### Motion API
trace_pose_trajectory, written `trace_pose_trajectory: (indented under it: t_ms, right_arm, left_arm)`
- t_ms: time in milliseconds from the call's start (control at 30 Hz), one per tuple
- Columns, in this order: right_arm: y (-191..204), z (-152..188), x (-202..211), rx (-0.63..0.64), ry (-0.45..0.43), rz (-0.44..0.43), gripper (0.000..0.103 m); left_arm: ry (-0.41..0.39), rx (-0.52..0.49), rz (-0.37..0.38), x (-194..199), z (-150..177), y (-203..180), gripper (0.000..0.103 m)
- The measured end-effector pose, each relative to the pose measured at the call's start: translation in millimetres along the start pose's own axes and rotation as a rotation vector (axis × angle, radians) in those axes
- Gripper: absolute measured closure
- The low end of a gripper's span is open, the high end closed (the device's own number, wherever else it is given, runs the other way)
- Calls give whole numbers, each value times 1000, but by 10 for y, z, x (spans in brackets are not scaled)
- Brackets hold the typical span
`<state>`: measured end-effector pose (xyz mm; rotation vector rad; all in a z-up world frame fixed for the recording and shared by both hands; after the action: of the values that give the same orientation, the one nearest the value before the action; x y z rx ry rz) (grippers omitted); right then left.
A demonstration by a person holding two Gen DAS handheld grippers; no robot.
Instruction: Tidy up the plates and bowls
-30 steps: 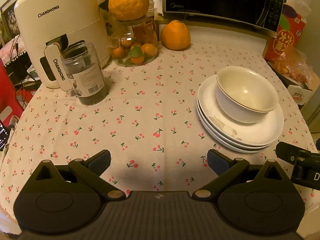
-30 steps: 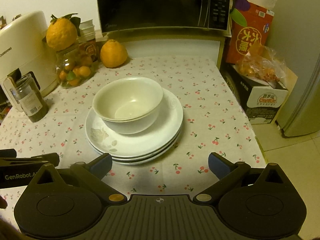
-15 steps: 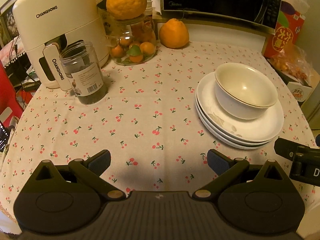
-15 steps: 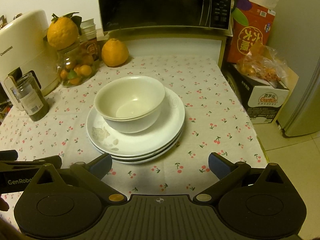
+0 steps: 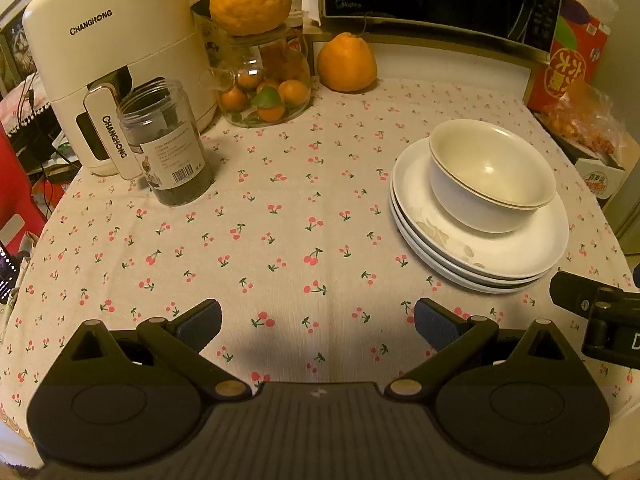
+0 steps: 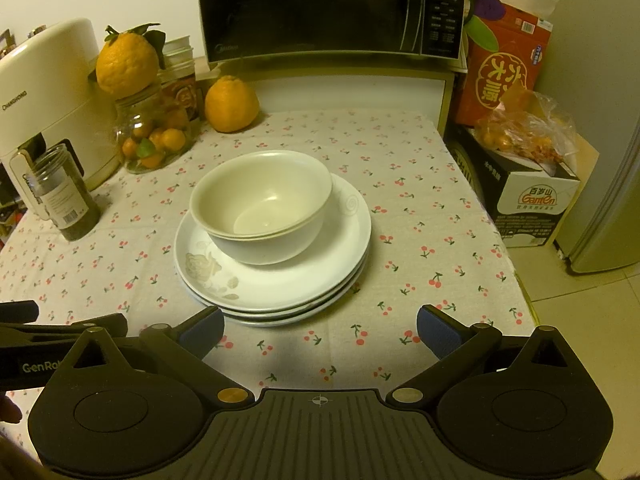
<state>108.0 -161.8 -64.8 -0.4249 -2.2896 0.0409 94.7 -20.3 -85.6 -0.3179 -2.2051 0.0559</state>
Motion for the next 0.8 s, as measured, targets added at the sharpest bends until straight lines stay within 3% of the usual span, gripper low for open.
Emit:
trace_pose_trajectory:
  t_ms: [800]
  right_arm:
    - [21, 22, -8, 4, 1, 0, 0]
  left_arm:
    - [12, 4, 11, -11, 15, 10, 0]
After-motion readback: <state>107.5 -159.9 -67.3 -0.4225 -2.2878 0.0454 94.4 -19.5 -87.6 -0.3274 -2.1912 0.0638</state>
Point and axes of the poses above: each gripper's, at about its wrist camera, not at the fingertips, and x roughly against the way its jaws point, y to its left, z to its underside, the point moved 9 cm from there along -x, roughly the way its jaws point, and after that the axes turned 15 degrees about z, right-handed, at the moved point
